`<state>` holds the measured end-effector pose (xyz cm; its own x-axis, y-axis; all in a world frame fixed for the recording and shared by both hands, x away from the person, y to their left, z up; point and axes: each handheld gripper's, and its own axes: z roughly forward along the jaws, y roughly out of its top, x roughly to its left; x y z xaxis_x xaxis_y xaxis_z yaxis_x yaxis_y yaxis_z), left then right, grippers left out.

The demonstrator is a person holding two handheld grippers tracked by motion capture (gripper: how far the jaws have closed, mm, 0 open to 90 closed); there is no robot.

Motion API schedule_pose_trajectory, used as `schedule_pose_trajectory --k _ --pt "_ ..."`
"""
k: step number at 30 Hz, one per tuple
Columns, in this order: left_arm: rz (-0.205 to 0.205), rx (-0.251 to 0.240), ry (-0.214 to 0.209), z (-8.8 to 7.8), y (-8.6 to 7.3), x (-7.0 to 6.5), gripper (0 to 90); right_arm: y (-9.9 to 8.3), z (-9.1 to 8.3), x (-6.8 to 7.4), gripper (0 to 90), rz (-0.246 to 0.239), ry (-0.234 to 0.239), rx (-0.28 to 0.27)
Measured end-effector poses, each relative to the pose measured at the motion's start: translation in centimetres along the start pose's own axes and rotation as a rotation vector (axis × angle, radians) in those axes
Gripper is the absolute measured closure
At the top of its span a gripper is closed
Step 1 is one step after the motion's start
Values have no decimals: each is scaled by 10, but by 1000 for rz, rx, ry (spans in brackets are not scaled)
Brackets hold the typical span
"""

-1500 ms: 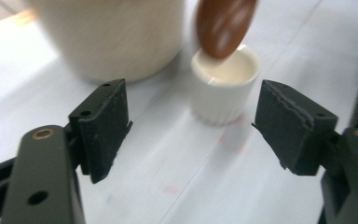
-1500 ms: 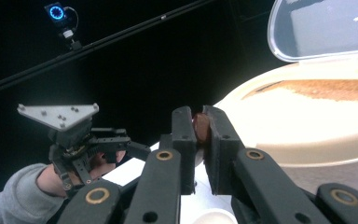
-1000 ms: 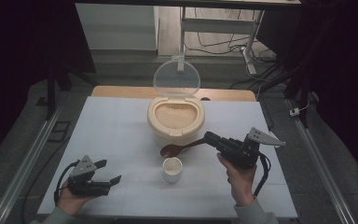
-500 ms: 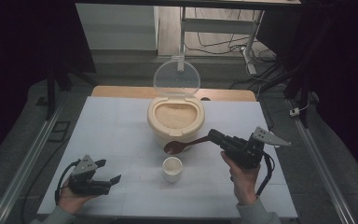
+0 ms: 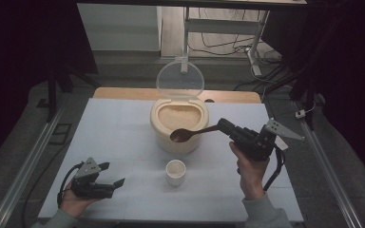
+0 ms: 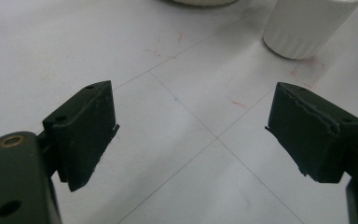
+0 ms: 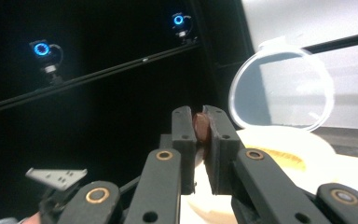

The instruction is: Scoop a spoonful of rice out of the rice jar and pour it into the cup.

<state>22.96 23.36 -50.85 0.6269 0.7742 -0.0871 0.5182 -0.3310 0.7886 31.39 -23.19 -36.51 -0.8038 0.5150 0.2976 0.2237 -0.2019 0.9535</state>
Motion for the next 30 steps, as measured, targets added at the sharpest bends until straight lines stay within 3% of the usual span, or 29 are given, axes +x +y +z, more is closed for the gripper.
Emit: schedule_pose_trajectory --k 3,19,30 --pt "-2 1 -1 0 0 0 152 9 2 -6 834 8 -23 -24" --pt "-6 18 -6 3 0 1 147 28 15 -22 834 -6 -114 -26" --pt "-5 23 -7 3 -1 2 147 34 40 -28 834 -94 -225 48"
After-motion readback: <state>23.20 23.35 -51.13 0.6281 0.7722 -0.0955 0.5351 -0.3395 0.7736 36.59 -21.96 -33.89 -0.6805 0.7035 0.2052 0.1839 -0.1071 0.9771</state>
